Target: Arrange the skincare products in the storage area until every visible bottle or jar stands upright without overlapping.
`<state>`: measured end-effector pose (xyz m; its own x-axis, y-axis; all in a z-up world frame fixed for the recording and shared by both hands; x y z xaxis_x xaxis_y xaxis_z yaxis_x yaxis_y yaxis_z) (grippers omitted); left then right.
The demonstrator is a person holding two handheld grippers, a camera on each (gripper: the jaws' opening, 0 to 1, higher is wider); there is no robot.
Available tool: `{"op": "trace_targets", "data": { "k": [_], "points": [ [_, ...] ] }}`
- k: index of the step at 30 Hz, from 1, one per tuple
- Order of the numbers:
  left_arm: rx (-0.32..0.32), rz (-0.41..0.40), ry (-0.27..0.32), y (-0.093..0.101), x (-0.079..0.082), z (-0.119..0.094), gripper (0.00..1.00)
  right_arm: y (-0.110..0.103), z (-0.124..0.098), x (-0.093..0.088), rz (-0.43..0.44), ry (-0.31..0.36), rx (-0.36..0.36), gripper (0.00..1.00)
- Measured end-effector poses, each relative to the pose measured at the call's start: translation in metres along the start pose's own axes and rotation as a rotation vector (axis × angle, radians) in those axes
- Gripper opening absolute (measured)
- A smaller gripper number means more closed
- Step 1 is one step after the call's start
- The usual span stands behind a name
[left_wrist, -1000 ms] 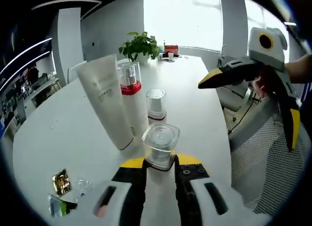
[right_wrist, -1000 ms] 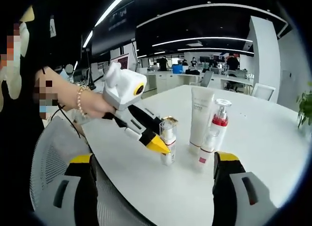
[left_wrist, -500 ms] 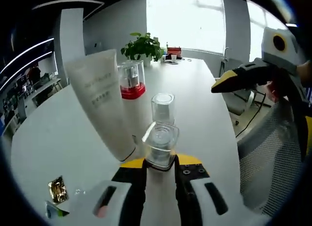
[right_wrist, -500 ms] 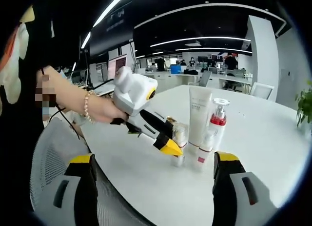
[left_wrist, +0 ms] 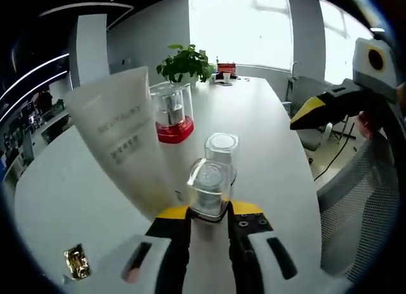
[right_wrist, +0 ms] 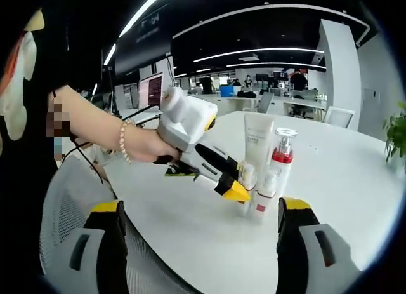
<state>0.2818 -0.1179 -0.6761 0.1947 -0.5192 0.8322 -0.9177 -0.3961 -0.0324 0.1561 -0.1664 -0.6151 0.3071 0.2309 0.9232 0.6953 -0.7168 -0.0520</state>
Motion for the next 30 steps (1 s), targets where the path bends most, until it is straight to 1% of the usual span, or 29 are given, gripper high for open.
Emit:
{"op": "trace_targets", "data": {
  "k": [6, 14, 17, 19, 25, 30],
  "points": [
    [-0.002, 0.005, 0.002, 0.0032, 0.0038, 0.0028, 0.22, 0.0, -0.0003, 0.0, 0.004, 0.001, -0.001, 1.0],
    [-0.001, 0.005, 0.001, 0.0001, 0.0031, 0.0055, 0.23, 0.0004, -0.0008, -0.0002, 0.007, 0.002, -0.002, 1.0],
    [0.0, -0.001, -0.002, -0.0009, 0.0024, 0.0056, 0.26, 0.0002, -0.0007, -0.0004, 0.009, 0.002, 0.0, 0.99],
    [-0.002, -0.001, -0.001, -0.0006, 0.0024, 0.0053, 0.29, -0.0004, -0.0006, -0.0007, 0.008, -0.002, 0.003, 0.97],
    [-0.003, 0.002, -0.006, 0.0009, 0.0033, 0.0031, 0.3, -0.0009, 0.0, -0.0011, 0.006, -0.007, 0.004, 0.98],
    [0.006, 0.009, -0.022, -0.0001, 0.0014, 0.0028, 0.29, -0.0009, 0.0001, -0.0004, 0.008, -0.007, 0.003, 0.98]
  ]
}}
Point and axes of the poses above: the point that each gripper's makers call its tool centre point, and the gripper's own axes: z roughly forward along the fingers, y roughly to its right, x roughly out of its top, the point moved 4 cm from there along -z, roughly backward along the fingers, and after that the axes turned 1 degree about -y, right-handed, at the moved point
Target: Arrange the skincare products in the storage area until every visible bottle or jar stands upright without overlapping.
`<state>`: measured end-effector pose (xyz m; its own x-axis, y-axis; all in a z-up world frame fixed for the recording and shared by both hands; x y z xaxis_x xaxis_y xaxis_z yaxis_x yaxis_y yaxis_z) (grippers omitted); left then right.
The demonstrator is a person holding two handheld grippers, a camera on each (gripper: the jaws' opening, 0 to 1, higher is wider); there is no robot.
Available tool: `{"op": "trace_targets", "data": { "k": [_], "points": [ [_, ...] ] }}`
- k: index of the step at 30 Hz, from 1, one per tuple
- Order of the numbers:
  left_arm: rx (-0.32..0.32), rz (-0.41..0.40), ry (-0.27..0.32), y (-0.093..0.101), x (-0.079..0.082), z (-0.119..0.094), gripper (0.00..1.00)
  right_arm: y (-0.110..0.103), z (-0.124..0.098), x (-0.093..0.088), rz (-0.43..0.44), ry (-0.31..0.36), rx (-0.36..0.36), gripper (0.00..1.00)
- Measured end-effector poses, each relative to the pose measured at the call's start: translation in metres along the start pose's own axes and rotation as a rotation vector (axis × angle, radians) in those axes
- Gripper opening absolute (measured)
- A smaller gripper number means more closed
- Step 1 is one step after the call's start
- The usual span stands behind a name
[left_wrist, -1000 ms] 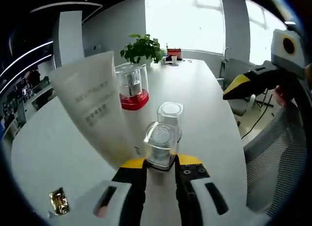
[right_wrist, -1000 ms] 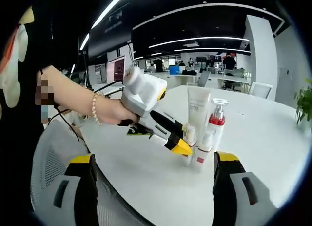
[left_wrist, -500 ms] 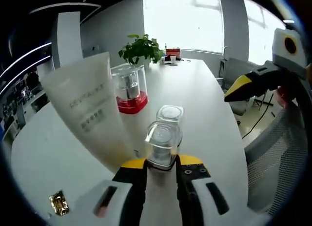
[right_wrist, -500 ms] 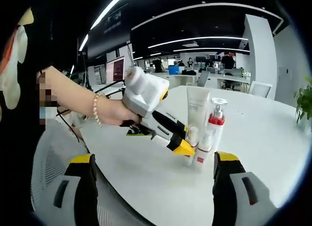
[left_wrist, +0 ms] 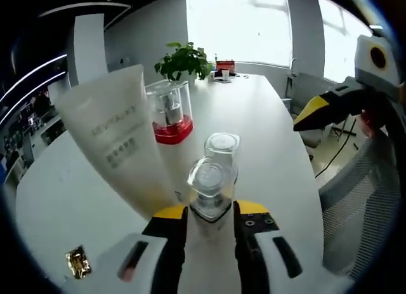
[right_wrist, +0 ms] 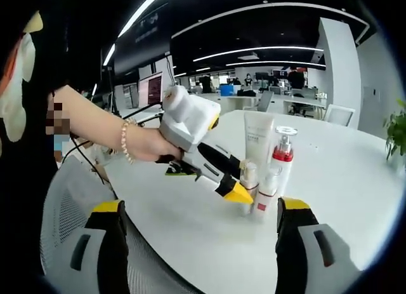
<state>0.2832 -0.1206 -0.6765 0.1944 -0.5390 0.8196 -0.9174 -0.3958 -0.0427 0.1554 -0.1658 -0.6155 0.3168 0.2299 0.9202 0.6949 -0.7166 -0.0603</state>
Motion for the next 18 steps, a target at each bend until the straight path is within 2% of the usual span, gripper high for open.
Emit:
{"op": "trace_targets", "data": {
  "k": [10, 18],
  "points": [
    [-0.002, 0.012, -0.016, -0.0032, -0.0057, -0.0009, 0.27, 0.0003, 0.0005, 0.0001, 0.003, 0.0, -0.001, 0.98],
    [0.009, -0.019, -0.031, -0.0028, -0.0081, -0.0012, 0.24, 0.0008, 0.0006, 0.0, 0.007, 0.001, -0.001, 0.98]
  ]
}}
Point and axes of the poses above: the point that each gripper's makers call its tool centre point, and the gripper's own axes: z roughly forward along the fingers, y roughly to its right, x roughly out of its top, the point moved 4 cm from there along -z, roughly backward along the fingers, and after that the axes turned 1 degree about -y, right-handed, at the moved point
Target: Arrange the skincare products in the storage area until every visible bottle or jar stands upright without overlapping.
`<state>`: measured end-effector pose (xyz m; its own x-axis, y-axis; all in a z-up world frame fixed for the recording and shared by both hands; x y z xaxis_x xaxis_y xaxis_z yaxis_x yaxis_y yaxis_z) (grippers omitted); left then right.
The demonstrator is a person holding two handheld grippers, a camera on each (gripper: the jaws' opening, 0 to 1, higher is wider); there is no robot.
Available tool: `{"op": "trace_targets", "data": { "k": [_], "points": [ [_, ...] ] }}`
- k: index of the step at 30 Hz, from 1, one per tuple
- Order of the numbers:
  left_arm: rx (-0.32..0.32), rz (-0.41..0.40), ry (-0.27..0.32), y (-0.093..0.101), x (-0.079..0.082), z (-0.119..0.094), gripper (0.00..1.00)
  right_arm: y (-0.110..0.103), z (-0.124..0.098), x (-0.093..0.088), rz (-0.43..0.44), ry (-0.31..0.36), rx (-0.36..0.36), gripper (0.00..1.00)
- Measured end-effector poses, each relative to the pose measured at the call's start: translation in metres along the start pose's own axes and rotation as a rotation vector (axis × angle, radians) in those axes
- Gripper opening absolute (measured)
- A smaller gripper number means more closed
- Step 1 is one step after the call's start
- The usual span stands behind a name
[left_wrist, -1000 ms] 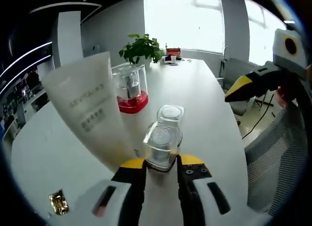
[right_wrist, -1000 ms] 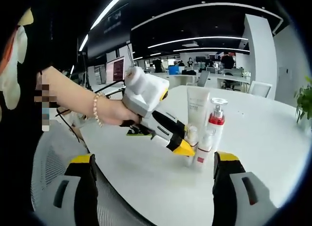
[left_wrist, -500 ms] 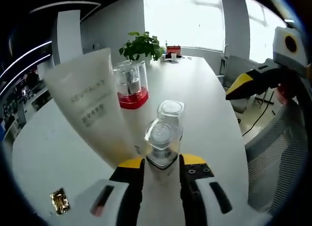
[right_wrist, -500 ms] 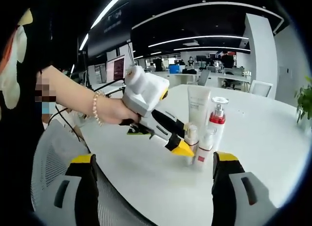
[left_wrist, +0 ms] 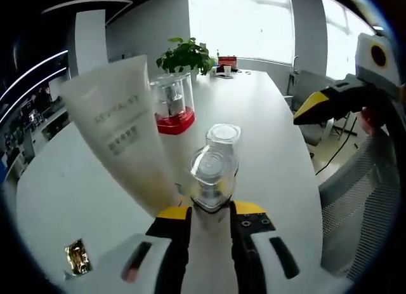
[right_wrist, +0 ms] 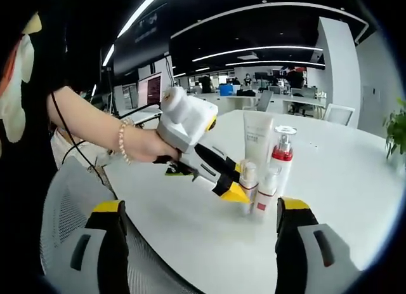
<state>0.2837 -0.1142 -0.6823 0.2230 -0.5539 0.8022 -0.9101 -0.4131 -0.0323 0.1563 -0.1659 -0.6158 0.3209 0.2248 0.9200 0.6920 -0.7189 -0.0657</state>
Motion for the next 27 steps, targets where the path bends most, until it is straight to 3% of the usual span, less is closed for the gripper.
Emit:
{"op": "trace_targets", "data": {
  "k": [10, 20, 27],
  "points": [
    [0.025, -0.037, -0.003, 0.003, 0.002, 0.002, 0.25, 0.001, 0.0, -0.001, 0.003, 0.001, 0.0, 0.97],
    [-0.041, 0.103, 0.013, 0.004, 0.0, 0.005, 0.33, -0.001, 0.001, -0.003, -0.001, -0.011, 0.014, 0.97],
    [-0.014, 0.086, 0.005, -0.003, -0.003, 0.004, 0.26, -0.002, 0.003, -0.004, -0.002, -0.024, 0.021, 0.97]
  ]
}}
Point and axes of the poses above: the point that each gripper's makers call its tool centre point, and the gripper's own axes: z roughly forward along the fingers, y roughly to its right, x roughly out of its top, the point moved 4 cm from there along -z, roughly backward along the fingers, and after that the axes turned 1 degree about -y, right-handed, at the moved point
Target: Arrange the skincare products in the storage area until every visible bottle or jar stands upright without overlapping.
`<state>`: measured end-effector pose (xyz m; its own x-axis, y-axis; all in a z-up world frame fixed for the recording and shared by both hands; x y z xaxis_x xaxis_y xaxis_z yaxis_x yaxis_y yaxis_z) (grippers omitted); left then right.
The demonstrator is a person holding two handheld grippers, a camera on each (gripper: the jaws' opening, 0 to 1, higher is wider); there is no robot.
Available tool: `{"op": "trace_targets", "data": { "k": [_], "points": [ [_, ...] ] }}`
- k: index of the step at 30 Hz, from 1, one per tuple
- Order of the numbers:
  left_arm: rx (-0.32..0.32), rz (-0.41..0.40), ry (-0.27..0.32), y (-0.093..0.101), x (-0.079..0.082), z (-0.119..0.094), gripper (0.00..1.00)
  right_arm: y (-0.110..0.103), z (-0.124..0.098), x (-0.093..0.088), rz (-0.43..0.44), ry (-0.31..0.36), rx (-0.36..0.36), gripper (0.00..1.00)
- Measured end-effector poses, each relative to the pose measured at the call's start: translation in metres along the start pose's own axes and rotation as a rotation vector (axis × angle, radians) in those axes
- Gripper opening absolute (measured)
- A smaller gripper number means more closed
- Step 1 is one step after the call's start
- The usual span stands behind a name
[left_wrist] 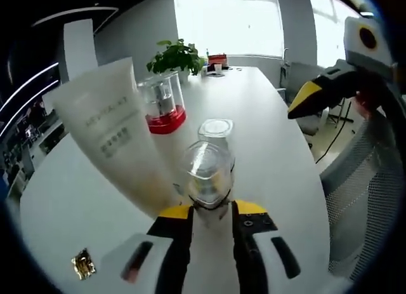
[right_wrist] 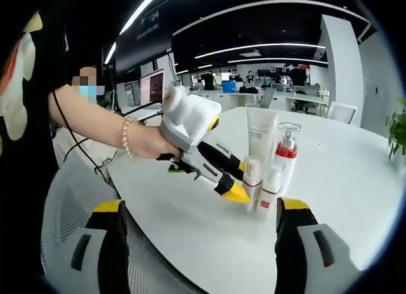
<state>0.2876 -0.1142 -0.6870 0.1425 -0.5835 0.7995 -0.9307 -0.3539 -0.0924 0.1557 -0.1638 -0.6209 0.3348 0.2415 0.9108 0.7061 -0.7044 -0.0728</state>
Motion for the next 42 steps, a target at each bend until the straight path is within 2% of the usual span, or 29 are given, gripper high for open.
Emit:
{"op": "trace_targets", "data": {
  "k": [13, 17, 19, 23, 28, 34, 42],
  "points": [
    [0.069, -0.12, -0.004, 0.0042, 0.004, -0.0052, 0.26, 0.0004, 0.0008, 0.0003, 0.004, 0.0, 0.0, 0.96],
    [0.083, -0.112, -0.01, 0.0065, 0.0025, -0.0045, 0.28, 0.0002, 0.0004, -0.0001, 0.003, 0.001, 0.002, 0.96],
    [0.086, -0.08, -0.017, 0.005, 0.0004, -0.0046, 0.3, -0.0004, 0.0003, 0.0003, 0.004, 0.003, 0.005, 0.96],
    [0.029, -0.017, -0.008, 0.0049, -0.0019, -0.0055, 0.36, -0.0011, 0.0003, -0.0001, 0.004, 0.001, 0.01, 0.96],
    [0.001, -0.011, 0.008, 0.003, -0.0027, -0.0044, 0.32, -0.0019, 0.0007, -0.0007, 0.001, -0.003, 0.015, 0.96],
    [0.028, -0.036, 0.001, -0.0029, -0.0021, -0.004, 0.24, -0.0019, 0.0012, -0.0008, 0.002, -0.005, 0.015, 0.96],
    [0.033, -0.056, -0.003, 0.0026, -0.0019, -0.0031, 0.25, -0.0018, 0.0015, -0.0007, 0.003, -0.005, 0.014, 0.96]
  ]
}}
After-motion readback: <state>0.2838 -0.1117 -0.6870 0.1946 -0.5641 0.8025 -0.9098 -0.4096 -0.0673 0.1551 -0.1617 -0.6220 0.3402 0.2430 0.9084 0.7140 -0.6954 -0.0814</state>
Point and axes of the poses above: the point that each gripper's makers call its tool centre point, and the gripper's own axes: z roughly forward along the fingers, y roughly to its right, x roughly out of its top, the point moved 4 cm from there along -z, roughly backward along the fingers, and after that the axes turned 1 degree about -y, right-handed, at the moved point
